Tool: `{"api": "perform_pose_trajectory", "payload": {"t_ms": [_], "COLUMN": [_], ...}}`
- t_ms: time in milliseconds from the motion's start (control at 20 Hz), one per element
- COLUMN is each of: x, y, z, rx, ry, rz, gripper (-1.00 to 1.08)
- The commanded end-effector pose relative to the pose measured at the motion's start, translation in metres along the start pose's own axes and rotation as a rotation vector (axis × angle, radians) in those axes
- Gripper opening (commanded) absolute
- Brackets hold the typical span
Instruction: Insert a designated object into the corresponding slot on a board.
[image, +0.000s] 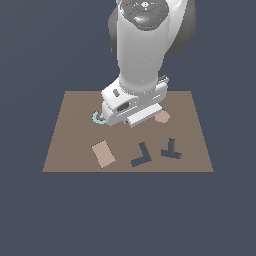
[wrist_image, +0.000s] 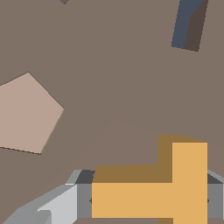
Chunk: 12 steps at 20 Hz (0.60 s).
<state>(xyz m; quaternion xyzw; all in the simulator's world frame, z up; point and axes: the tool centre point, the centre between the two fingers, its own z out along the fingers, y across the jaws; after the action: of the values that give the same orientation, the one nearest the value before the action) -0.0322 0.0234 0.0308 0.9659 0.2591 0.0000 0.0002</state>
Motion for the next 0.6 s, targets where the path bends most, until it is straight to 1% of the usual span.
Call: {"api": "perform_pose_trajectory", "payload": {"t_ms": [0, 550], "x": [0.0003, 0.0015], "y": [-0.0005, 0.0006], "z": [0.0009, -0.0001], "rx": [0.000, 0.000], "ry": [0.000, 0.000], "rz": [-0.001, -0.007], "gripper": [-1.00, -1.00]}}
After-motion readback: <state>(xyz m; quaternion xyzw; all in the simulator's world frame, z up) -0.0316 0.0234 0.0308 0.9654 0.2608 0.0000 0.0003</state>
